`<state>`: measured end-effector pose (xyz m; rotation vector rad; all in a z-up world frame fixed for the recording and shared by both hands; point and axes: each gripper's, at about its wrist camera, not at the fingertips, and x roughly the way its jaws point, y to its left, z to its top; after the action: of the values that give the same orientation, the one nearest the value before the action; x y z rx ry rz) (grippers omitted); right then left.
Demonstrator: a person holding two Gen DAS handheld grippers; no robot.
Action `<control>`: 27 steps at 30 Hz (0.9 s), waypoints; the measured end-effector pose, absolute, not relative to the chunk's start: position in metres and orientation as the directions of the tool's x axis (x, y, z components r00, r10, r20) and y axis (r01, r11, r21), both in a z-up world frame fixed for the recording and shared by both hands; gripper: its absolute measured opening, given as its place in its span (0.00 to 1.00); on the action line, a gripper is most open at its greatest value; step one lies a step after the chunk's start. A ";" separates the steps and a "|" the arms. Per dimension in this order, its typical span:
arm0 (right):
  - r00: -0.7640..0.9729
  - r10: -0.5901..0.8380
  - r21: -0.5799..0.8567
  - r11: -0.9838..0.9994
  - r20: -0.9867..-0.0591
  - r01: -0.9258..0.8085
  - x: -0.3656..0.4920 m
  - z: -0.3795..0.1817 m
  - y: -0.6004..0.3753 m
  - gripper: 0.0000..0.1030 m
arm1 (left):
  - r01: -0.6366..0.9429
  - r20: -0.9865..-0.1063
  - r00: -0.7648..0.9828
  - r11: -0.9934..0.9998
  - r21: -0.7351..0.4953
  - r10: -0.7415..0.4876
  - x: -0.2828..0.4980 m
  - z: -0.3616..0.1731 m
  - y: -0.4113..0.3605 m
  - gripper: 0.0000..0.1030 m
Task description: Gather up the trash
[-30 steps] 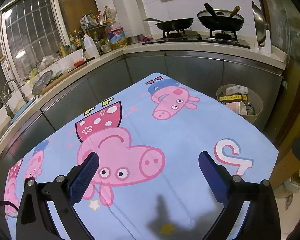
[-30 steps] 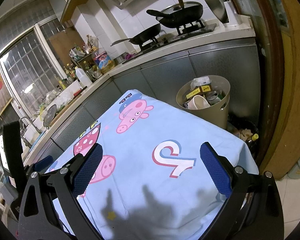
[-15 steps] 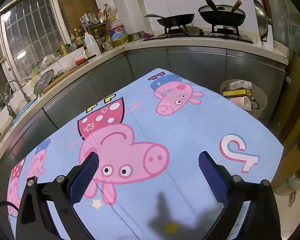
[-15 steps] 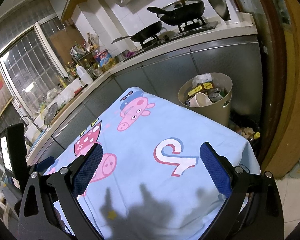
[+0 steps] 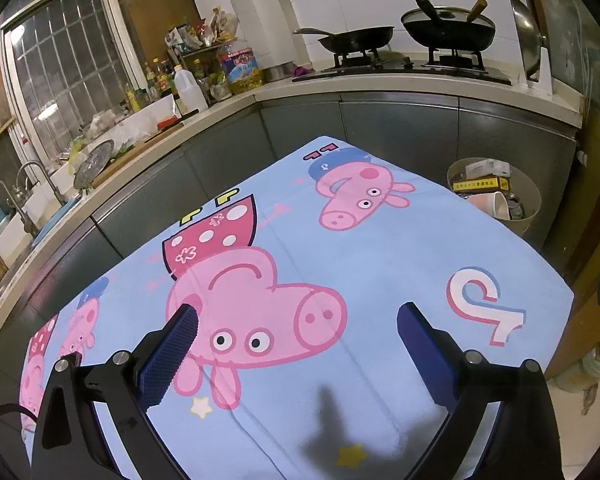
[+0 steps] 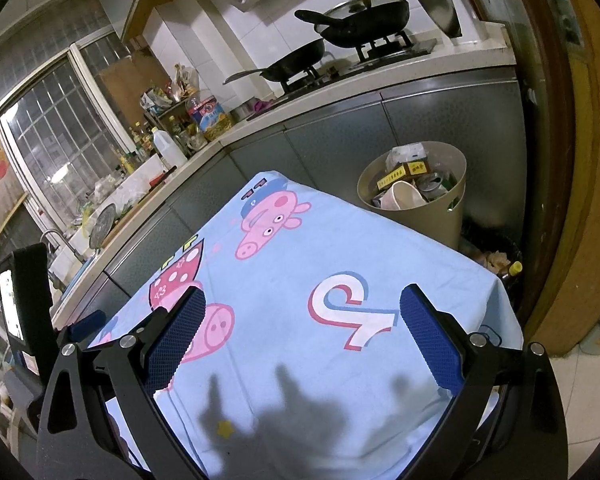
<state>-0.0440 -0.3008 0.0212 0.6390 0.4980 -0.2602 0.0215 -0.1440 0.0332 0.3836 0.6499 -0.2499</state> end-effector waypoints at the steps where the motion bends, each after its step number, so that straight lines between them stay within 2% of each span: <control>1: 0.852 -0.081 0.504 0.776 -0.518 0.380 -0.044 0.021 -0.301 0.94 | 0.341 -0.626 0.773 0.900 0.271 -0.104 0.021 0.034 -0.144 0.96; 27: 0.850 -0.074 0.507 0.774 -0.522 0.379 -0.044 0.017 -0.296 0.94 | 0.328 -0.622 0.775 0.913 0.244 -0.113 0.023 0.040 -0.142 0.96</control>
<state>-0.0440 -0.2964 0.0168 0.6442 0.5038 -0.2569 0.0225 -0.1423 0.0396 0.3525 0.6429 -0.2440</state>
